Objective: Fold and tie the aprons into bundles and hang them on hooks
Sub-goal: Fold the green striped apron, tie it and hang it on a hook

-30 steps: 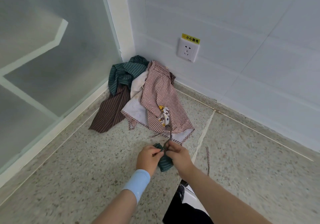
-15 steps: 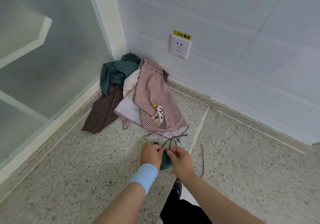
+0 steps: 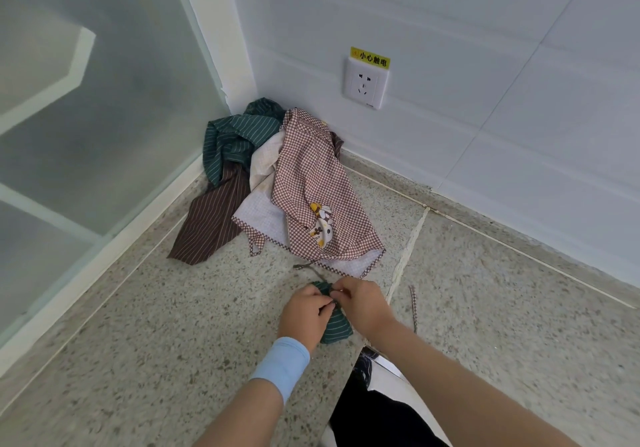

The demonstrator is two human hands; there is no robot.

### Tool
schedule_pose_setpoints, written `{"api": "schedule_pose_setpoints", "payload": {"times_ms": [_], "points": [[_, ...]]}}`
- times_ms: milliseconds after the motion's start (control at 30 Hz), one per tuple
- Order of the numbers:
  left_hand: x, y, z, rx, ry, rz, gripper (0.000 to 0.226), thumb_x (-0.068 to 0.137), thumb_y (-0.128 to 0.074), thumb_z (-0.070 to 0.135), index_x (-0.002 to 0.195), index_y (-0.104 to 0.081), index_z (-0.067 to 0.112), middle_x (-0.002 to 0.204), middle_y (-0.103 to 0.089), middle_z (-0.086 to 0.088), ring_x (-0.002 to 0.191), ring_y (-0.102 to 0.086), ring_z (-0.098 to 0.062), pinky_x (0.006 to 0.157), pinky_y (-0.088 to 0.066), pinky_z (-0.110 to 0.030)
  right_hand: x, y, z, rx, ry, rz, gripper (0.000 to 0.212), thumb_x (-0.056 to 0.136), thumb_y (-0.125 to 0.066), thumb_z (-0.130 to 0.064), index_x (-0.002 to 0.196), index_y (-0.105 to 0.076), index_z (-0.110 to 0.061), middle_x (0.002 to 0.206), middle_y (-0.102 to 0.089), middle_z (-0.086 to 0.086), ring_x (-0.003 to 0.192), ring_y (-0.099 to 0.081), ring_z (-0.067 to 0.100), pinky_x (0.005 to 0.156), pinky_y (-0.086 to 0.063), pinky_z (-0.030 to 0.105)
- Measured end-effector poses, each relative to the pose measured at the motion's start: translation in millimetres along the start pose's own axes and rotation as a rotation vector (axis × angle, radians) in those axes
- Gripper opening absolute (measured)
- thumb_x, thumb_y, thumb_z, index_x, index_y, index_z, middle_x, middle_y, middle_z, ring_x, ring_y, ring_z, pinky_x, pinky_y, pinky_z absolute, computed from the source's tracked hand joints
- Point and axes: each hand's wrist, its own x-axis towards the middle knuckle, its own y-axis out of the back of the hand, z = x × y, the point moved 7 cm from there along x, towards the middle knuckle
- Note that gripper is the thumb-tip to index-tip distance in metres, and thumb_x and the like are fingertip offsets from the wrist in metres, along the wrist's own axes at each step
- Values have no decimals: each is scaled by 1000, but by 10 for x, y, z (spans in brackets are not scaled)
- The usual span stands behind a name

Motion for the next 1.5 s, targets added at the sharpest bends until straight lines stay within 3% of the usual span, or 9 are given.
{"api": "schedule_pose_setpoints", "payload": {"times_ms": [100, 267, 600, 733, 800, 900, 1133, 1333, 1500], "points": [[-45, 31, 9, 37, -5, 31, 15, 90, -67, 20, 99, -78, 15, 86, -67, -2, 79, -60, -18, 63, -55, -35, -44, 6, 149, 216, -258, 66, 8, 86, -76, -19, 79, -72, -16, 74, -72, 6, 51, -61, 12, 49, -50, 21], [-83, 33, -5, 72, -15, -9, 30, 96, -58, 23, 125, -66, 19, 101, -68, -1, 93, -62, -19, 74, -54, -34, -35, -61, 50, 85, -125, -168, 19, 91, -67, -21, 73, -73, -24, 60, -66, -4, 53, -57, 5, 60, -52, 25], [-65, 63, 15, -45, -47, -98, 11, 94, -60, 15, 103, -63, 19, 96, -67, 5, 87, -61, -10, 76, -53, -28, -57, -158, 35, -186, -222, -462, 15, 95, -58, -15, 93, -69, -5, 78, -59, 2, 68, -53, 15, 56, -39, 21], [-146, 32, -1, -107, -11, -58, 23, 88, -58, 1, 82, -63, 22, 82, -63, 5, 74, -58, -11, 67, -52, -30, -96, -165, 31, -56, -389, -591, 28, 99, -53, -11, 118, -61, 8, 107, -64, 28, 103, -67, 31, 91, -56, 35], [-200, -18, -16, -140, 18, -68, 25, 90, -56, 1, 91, -75, 16, 99, -67, 5, 88, -61, -10, 82, -53, -25, -113, -119, 27, -2, -418, -616, 25, 98, -56, -12, 115, -61, 6, 102, -62, 25, 90, -66, 25, 101, -52, 44], [-271, -29, 21, -244, 101, -71, 21, 89, -64, 18, 107, -75, 16, 114, -60, 13, 104, -56, -2, 94, -44, -15, -156, -101, 98, 228, -528, -586, 9, 99, -55, -12, 102, -61, -5, 77, -53, 6, 62, -49, 16, 88, -54, 39], [-236, -6, -123, -462, 375, -45, 13, 83, -76, 20, 96, -78, 16, 111, -60, 13, 102, -59, -4, 87, -45, -17, -206, -123, 119, 417, -470, -498, 9, 95, -66, -18, 99, -67, -10, 66, -53, 2, 64, -52, 15, 79, -50, 34], [-144, 33, -166, -273, 311, -249, 18, 90, -56, 19, 94, -69, 8, 112, -53, 8, 91, -55, -3, 74, -39, -12, -229, -59, 77, 185, -245, -493, 17, 91, -58, -2, 101, -62, -16, 80, -68, 5, 78, -62, 18, 83, -50, 36], [-191, -7, -189, -196, 202, -370, 20, 94, -60, 24, 102, -73, 11, 115, -59, 7, 103, -57, -6, 94, -43, -17, -168, 44, 53, -97, -144, -337, 20, 91, -65, -8, 83, -65, -26, 74, -67, -7, 74, -64, 14, 74, -54, 29]]}}
